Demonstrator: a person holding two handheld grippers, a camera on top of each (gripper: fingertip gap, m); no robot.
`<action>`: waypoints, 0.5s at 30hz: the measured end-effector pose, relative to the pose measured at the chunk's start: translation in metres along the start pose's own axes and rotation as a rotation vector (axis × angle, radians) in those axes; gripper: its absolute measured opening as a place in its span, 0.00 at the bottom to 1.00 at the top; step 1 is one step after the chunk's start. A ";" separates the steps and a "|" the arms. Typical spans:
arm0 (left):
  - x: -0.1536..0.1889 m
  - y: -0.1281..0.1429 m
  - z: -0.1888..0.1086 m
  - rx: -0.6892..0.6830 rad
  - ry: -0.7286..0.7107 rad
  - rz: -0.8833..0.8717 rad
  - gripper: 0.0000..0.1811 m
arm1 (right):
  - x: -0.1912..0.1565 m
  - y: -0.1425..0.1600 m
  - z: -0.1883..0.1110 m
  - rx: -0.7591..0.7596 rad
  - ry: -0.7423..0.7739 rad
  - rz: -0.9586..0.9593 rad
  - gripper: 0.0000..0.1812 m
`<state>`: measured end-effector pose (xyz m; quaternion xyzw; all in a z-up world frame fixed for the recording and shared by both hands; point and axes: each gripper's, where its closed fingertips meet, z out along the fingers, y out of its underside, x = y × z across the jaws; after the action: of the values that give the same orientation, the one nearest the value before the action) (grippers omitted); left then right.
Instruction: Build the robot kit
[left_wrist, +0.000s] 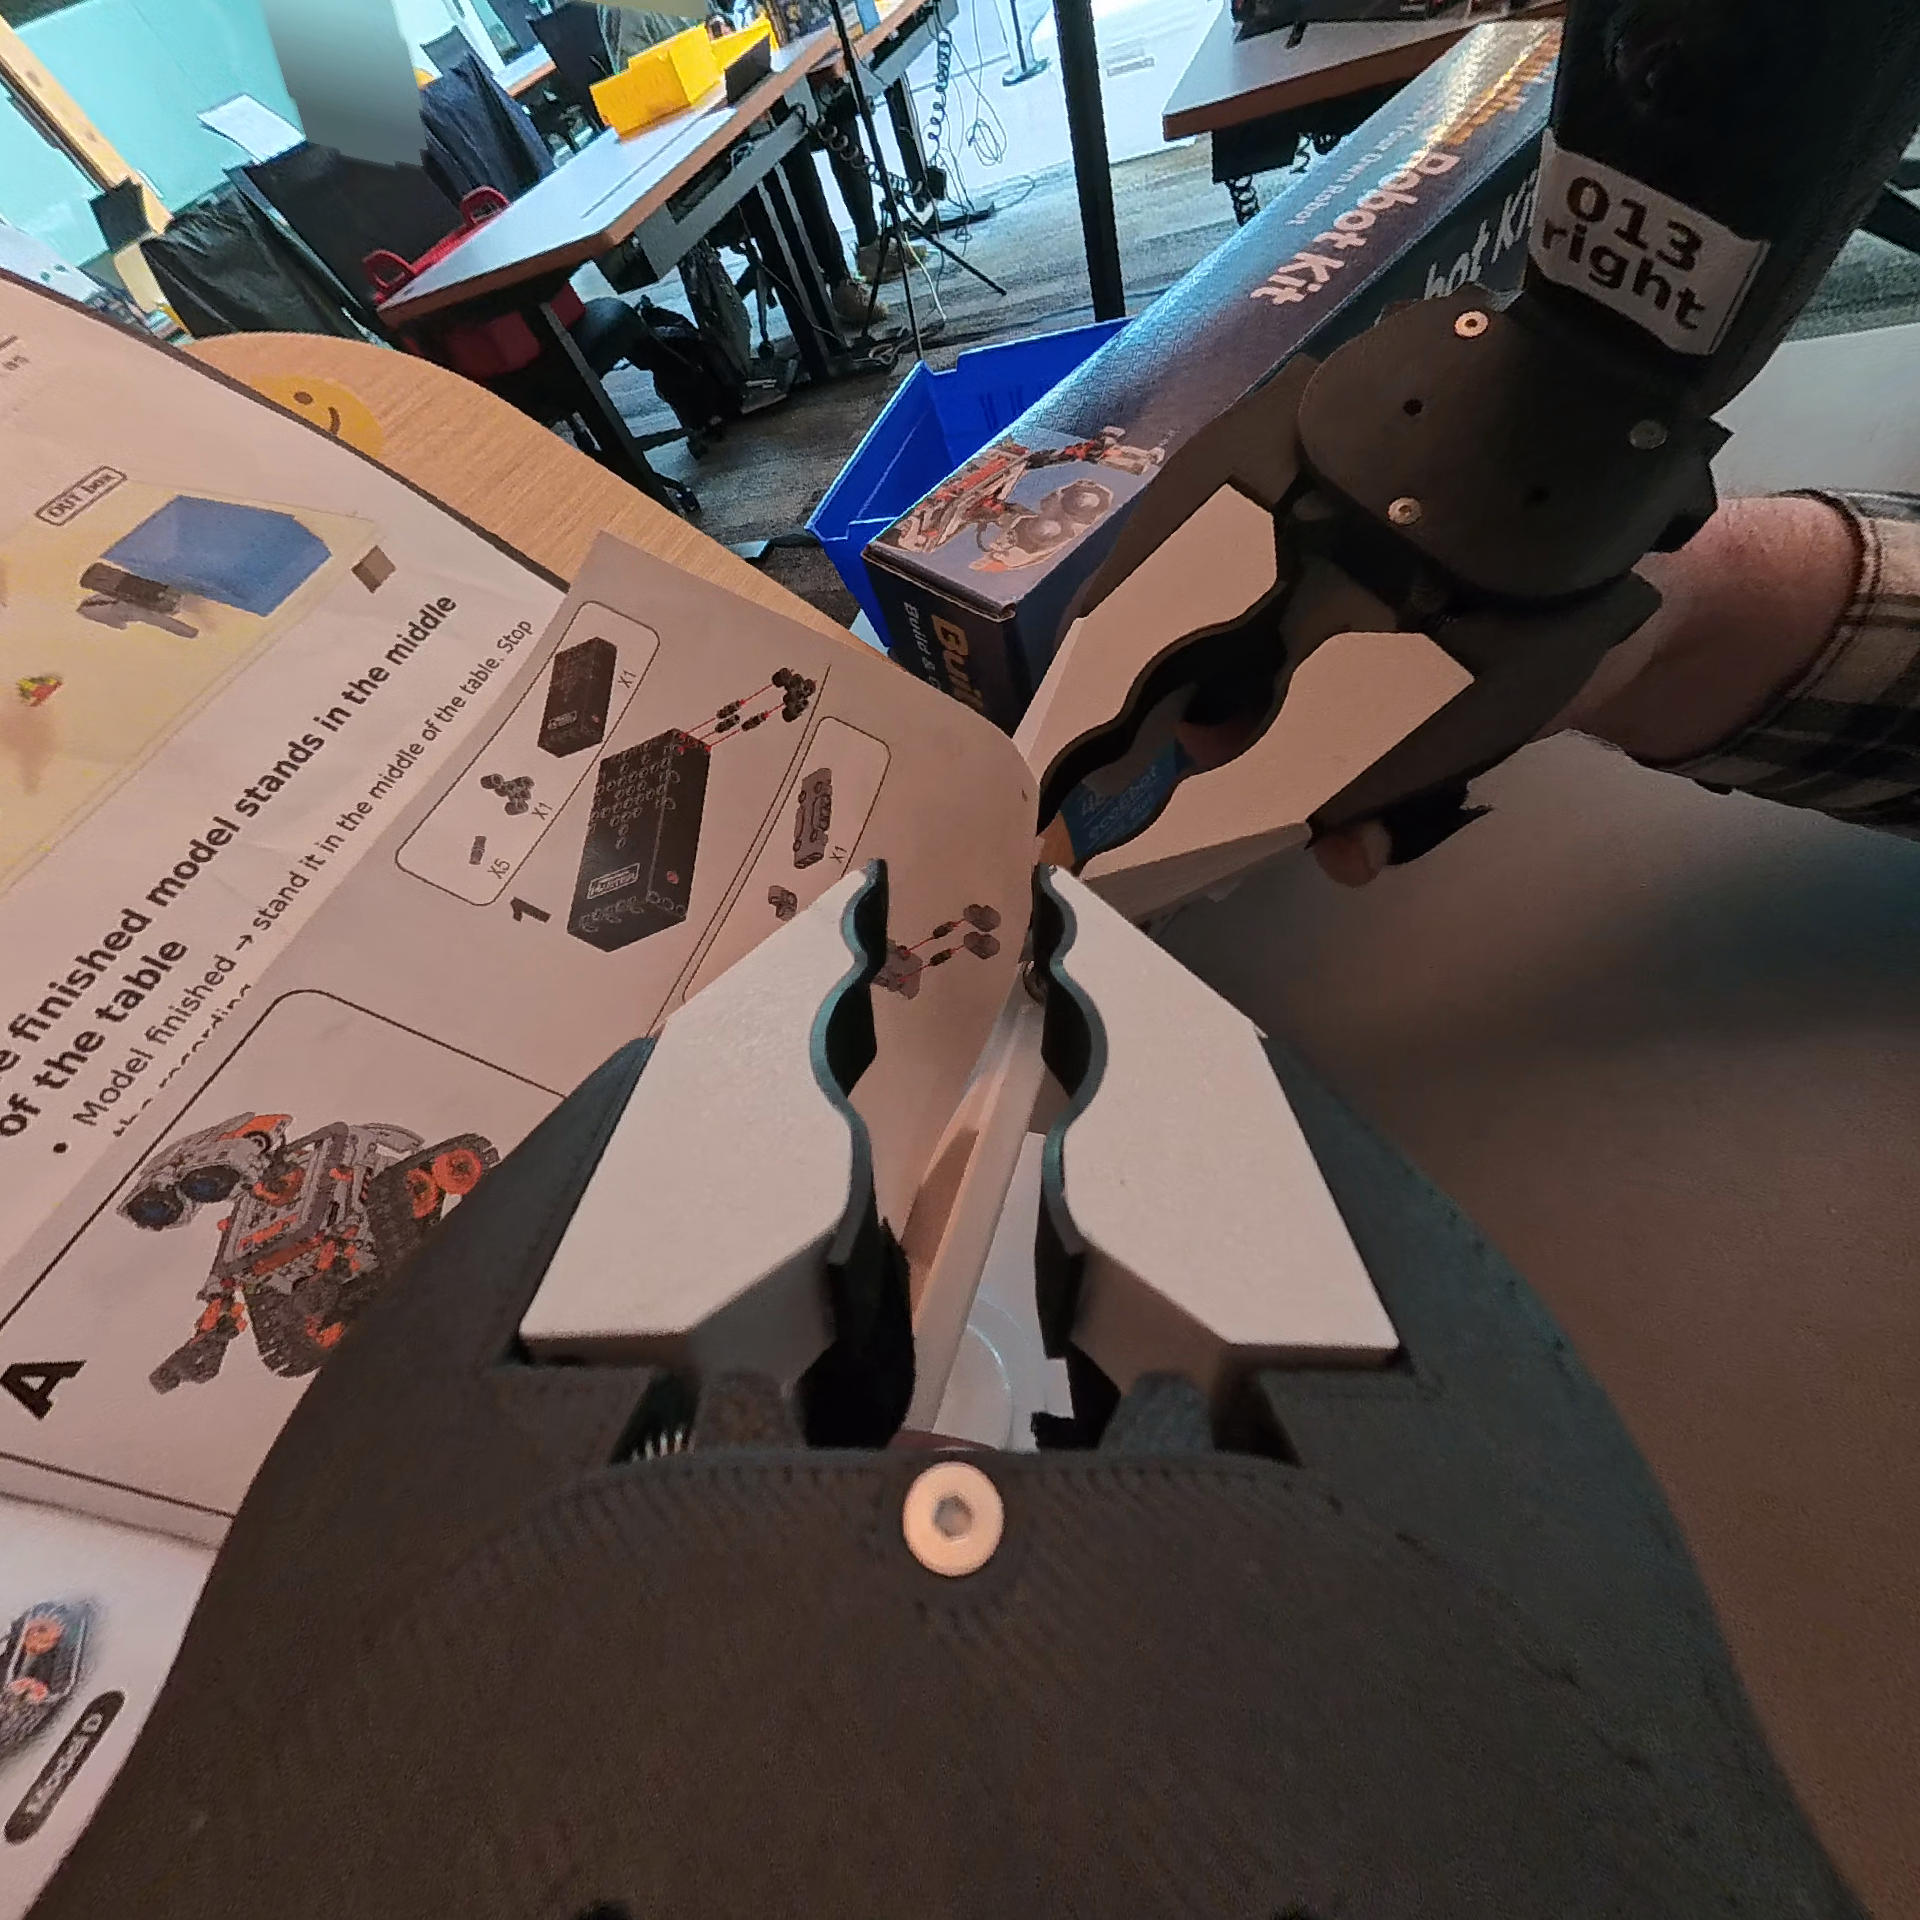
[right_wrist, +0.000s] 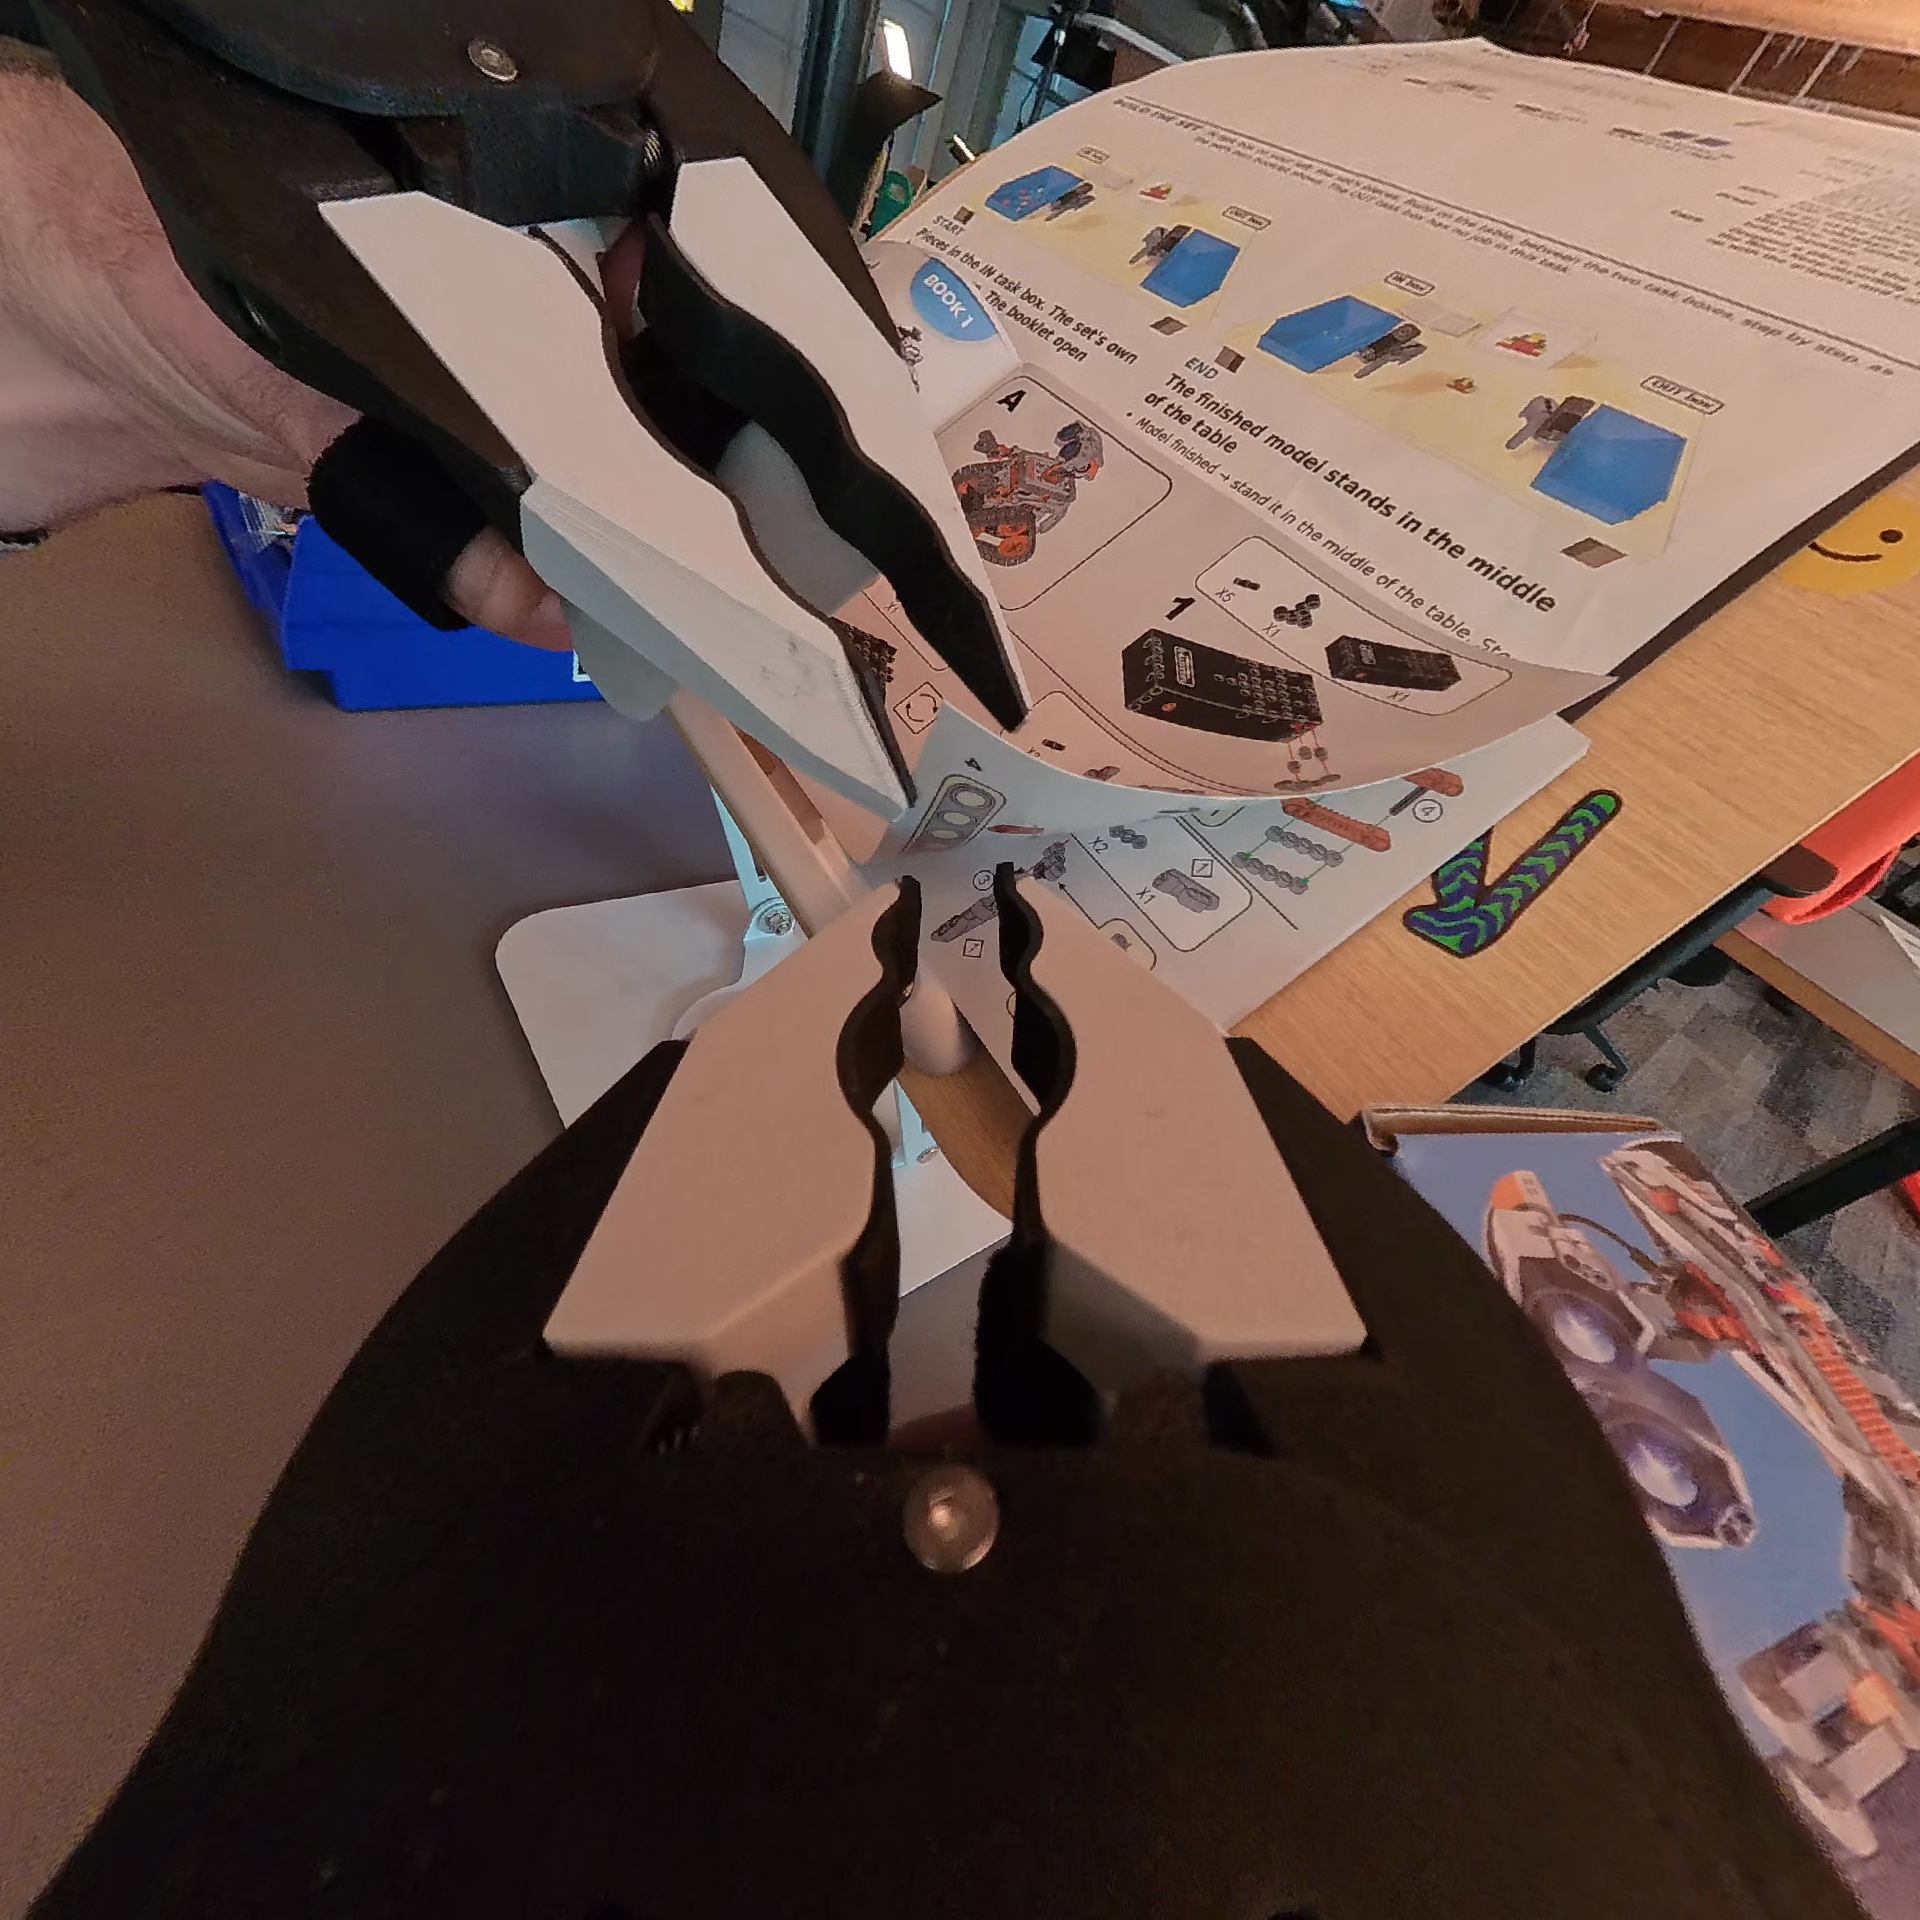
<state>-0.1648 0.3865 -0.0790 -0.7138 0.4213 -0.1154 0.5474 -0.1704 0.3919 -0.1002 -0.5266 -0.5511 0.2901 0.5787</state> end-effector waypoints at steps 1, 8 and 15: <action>-0.001 0.000 0.000 0.001 -0.003 -0.002 0.14 | 0.000 0.000 0.000 -0.002 0.000 0.001 0.07; -0.001 -0.001 0.003 0.022 -0.057 -0.011 0.00 | 0.002 -0.006 -0.007 -0.011 -0.017 0.039 0.13; 0.009 0.000 0.010 -0.008 -0.032 0.013 0.01 | 0.004 -0.006 -0.015 -0.045 -0.051 0.105 0.21</action>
<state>-0.1536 0.3868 -0.0853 -0.7150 0.4175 -0.0988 0.5520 -0.1571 0.3901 -0.0911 -0.5602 -0.5436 0.3211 0.5363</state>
